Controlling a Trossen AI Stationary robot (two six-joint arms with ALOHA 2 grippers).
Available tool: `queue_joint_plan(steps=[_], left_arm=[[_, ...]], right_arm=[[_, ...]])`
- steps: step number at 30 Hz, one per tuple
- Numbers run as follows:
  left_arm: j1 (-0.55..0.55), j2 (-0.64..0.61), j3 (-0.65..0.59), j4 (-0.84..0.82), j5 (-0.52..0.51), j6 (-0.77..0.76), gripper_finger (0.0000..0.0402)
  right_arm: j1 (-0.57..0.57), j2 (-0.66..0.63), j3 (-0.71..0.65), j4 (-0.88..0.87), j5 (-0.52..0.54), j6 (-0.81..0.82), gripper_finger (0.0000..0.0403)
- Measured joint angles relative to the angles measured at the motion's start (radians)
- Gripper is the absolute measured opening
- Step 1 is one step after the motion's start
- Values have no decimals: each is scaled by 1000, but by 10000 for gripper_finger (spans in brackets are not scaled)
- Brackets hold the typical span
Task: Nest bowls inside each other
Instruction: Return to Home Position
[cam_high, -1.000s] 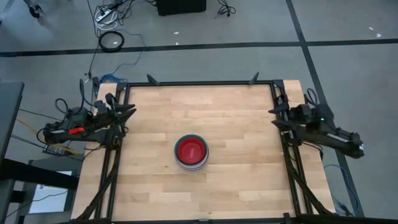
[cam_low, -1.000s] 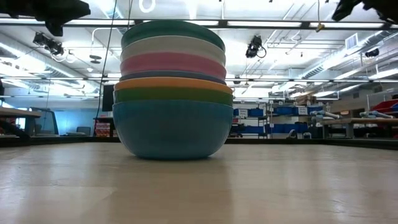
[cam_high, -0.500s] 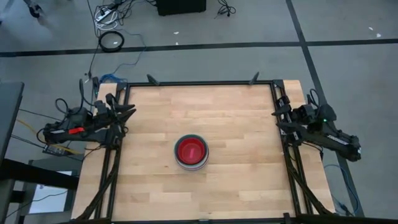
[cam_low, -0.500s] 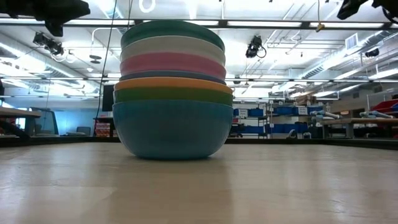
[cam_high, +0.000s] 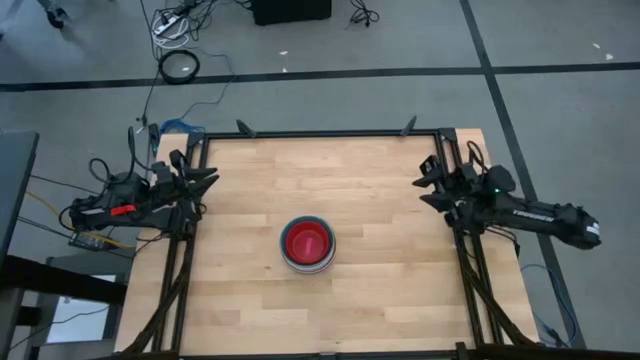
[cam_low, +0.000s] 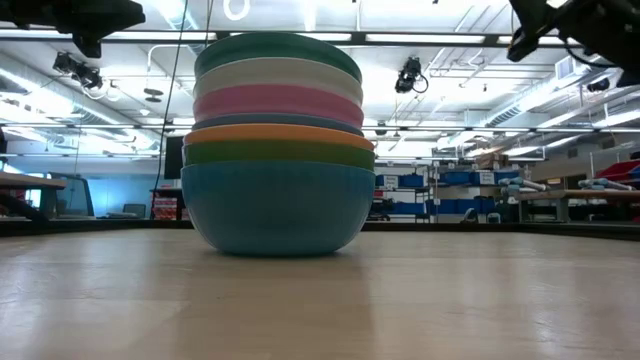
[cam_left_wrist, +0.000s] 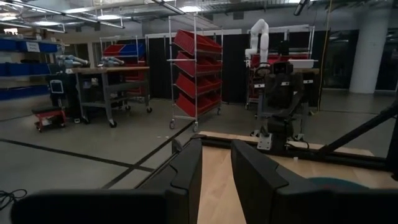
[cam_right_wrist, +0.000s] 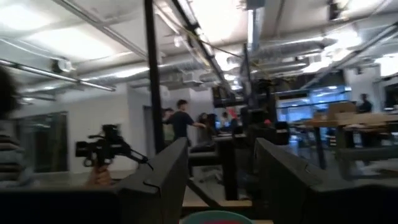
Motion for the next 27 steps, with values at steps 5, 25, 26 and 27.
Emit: queue_joint_plan(steps=[5, 25, 26, 27], left_arm=[[0, 0, 0, -10, 0, -4, 95], [0, 0, 0, -29, -1, -18, 95], [0, 0, 0, -28, -1, -18, 95], [0, 0, 0, -28, -1, -17, 95]], right_arm=[[0, 45, 0, 65, -71, 16, 177], [-152, -247, 141, -209, -118, 146, 177], [-158, -245, 141, -209, -118, 161, 177], [-161, -239, 141, -209, -120, 184, 178]])
